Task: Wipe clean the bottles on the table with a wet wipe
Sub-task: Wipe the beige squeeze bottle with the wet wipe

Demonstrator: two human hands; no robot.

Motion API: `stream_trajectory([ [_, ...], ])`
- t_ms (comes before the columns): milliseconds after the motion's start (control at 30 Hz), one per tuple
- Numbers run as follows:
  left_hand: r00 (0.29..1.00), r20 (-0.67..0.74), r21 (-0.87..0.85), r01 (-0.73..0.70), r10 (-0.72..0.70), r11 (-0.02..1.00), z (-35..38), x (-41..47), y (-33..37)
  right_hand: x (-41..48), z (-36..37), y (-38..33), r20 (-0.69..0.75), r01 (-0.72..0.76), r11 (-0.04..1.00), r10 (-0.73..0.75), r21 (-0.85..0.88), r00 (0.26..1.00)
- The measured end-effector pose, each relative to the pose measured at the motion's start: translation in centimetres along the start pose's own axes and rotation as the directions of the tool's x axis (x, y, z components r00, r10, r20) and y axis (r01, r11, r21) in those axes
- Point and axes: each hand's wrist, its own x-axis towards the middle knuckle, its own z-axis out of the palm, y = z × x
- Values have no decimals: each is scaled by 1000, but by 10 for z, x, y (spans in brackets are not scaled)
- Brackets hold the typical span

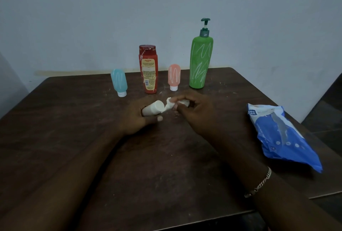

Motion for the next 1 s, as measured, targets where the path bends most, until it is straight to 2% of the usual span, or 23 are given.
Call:
stream_trajectory([
  [133,1000,-9,42,4,-4,999,4,1,1,-1,-5,-8,34,51,998,-52,35,998],
  [200,1000,-19,51,-4,4,999,5,0,3,-2,-1,-11,56,66,998,-64,-19,996],
  [300,998,-19,63,-62,63,996,7,0,4,-2,8,-9,9,18,1000,-18,-20,1000],
  [367,998,-21,72,-53,55,996,8,-1,4,-1,11,-6,1,54,997,-54,-63,999],
  [500,999,-40,0,21,-21,1000,9,0,4,-3,10,-6,63,112,984,-104,-140,993],
  [600,999,-52,38,-4,6,999,9,0,5,-6,11,-4,106,135,978,-120,-157,987],
  [767,995,-43,61,-88,91,994,11,-3,9,0,13,-2,-6,101,982,-103,-162,995],
  [867,997,-57,49,-50,53,998,11,-4,8,-4,11,-2,37,103,975,-98,-195,995],
  [933,995,-54,84,-78,83,993,10,-4,10,-5,14,-7,57,120,978,-112,-168,992],
  [1000,992,-44,89,-117,121,989,11,-5,13,-1,15,-8,19,113,983,-112,-146,994],
])
